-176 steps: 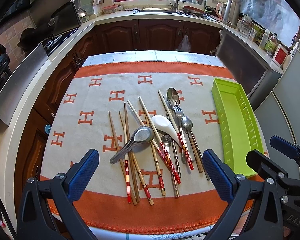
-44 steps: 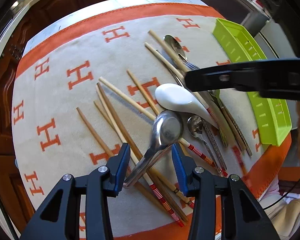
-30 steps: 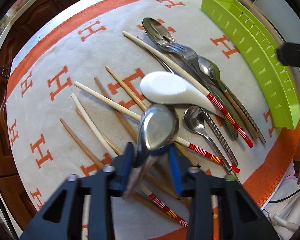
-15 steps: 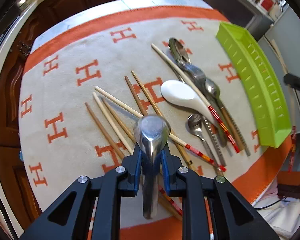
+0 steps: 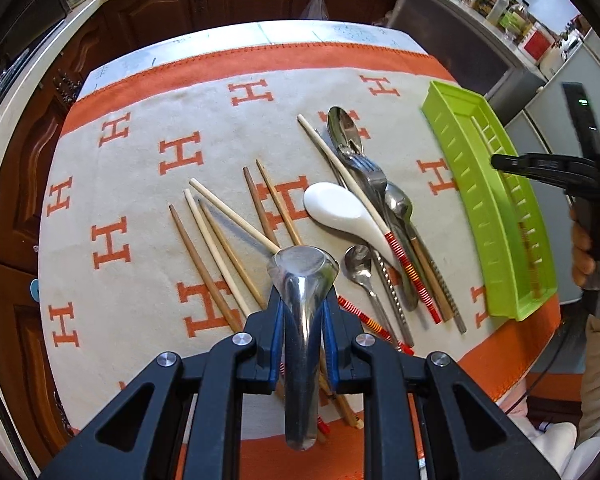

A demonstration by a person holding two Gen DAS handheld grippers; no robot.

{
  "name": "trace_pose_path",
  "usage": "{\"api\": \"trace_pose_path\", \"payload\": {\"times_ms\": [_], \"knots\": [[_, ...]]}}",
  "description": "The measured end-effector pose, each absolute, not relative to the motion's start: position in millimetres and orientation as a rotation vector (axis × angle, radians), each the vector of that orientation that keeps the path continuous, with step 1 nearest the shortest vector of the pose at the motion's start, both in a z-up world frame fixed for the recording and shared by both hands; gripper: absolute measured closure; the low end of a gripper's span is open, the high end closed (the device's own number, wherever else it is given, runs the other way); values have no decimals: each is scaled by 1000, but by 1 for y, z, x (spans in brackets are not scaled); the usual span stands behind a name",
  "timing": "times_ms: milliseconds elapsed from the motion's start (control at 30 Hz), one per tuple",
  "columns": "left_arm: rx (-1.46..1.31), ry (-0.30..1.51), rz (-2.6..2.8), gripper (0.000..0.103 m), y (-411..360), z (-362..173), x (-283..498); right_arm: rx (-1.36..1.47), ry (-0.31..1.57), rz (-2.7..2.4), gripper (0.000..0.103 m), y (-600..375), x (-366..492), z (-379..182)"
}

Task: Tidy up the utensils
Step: 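Carry the spoon into the green tray and open the left tool while the right drops its chopstick there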

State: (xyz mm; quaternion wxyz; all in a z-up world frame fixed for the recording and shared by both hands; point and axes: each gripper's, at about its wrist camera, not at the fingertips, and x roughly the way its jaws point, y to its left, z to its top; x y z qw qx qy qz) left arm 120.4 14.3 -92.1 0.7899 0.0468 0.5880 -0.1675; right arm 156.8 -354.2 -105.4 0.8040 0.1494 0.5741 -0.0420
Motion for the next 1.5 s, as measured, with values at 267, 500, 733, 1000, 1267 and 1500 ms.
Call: {"api": "trace_pose_path", "payload": {"times_ms": [267, 500, 733, 1000, 1267, 1500], "knots": [[81, 1169, -391, 88, -6, -53, 107, 304, 1207, -101, 76, -349, 182, -112], [92, 1077, -472, 88, -64, -19, 108, 369, 1125, -95, 72, -350, 132, -77], [89, 1039, -545, 88, -153, -36, 125, 480, 1028, -144, 71, -373, 53, -56], [195, 1104, -530, 88, -235, -107, 136, 510, 978, -222, 71, -390, -21, -50], [239, 1180, -548, 63, -243, -126, 120, 474, 1020, -291, 71, -398, -36, -65], [265, 1062, -545, 32, -214, -84, 93, 482, 1035, -300, 71, -397, -18, -77]]}}
